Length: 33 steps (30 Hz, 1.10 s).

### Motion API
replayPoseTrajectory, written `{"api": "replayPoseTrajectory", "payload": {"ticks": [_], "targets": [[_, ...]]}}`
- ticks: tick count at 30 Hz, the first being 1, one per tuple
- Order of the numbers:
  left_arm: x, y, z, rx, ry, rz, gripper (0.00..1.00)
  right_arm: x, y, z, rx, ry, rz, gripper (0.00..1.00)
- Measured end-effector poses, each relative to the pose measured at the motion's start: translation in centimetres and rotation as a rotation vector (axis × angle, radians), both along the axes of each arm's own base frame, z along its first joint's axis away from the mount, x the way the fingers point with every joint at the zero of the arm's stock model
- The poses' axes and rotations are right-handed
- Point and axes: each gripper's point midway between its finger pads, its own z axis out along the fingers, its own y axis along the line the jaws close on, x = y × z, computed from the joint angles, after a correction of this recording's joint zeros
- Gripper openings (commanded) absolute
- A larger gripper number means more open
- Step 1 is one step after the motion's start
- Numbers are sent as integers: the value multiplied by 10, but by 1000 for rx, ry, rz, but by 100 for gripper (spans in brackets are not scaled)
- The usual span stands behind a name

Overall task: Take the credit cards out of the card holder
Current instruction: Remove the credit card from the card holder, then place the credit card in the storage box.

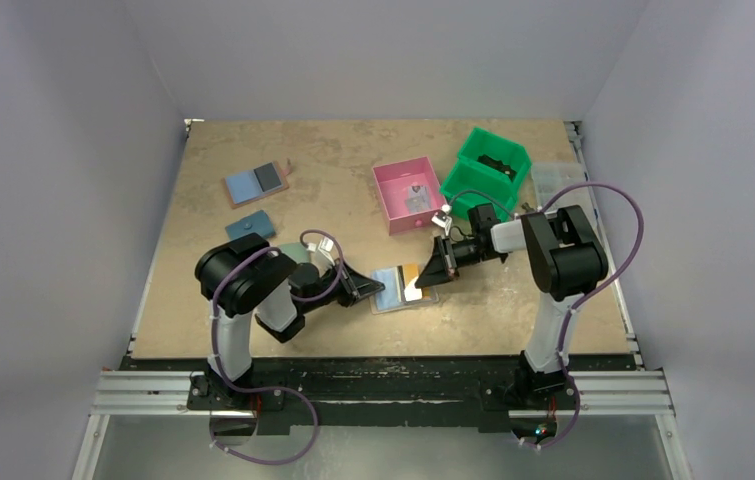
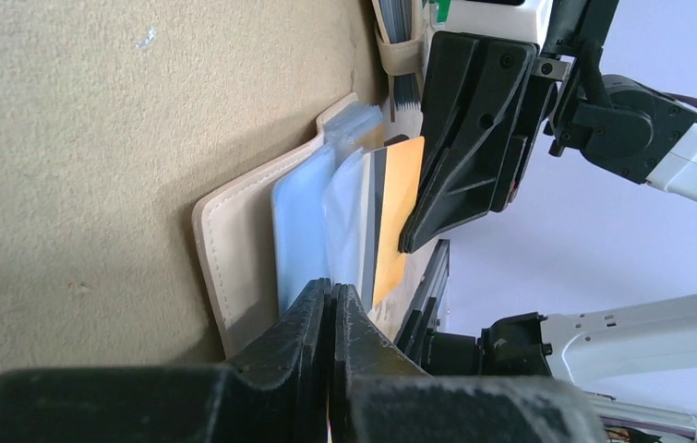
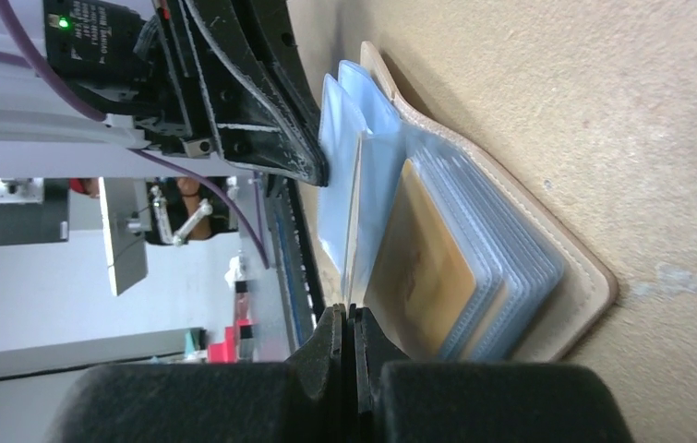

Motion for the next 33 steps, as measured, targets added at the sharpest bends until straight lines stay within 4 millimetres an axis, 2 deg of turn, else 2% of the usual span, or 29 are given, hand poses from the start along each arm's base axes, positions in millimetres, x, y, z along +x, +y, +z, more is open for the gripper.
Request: {"api": "replayPoseTrajectory", "payload": {"ticks": [4,6,9,13,15,18,20,21,24,25,29,33], "targets": [[-2,2,-3,9,5,-1,0,2,-5,-3,-49,-44,8,0],[-3,3,-6,27,6,-2,4,7,-9,1,-74,-99,7,0],[-2,6,-5,64,-3,0,10,16,-18,15,-108,-204,-3,0],[1,10,6,117,-44,7,18,26,-26,40,-140,-360,-6,0],[5,13,13,161,-74,18,24,29,-28,54,-147,-433,7,0],[13,21,29,236,-128,46,34,33,-32,75,-167,-554,23,0],[17,28,45,291,-175,68,46,35,-34,91,-182,-637,25,0],[20,32,53,312,-198,79,55,37,-36,99,-197,-687,23,0],[26,42,86,360,-290,119,92,47,-46,125,-276,-860,-3,0],[28,47,99,371,-318,142,98,52,-51,134,-311,-919,-18,0],[32,64,130,390,-377,196,99,69,-71,162,-454,-1102,-74,0],[37,69,144,439,-383,181,98,92,-94,179,-610,-1222,-110,0]]}}
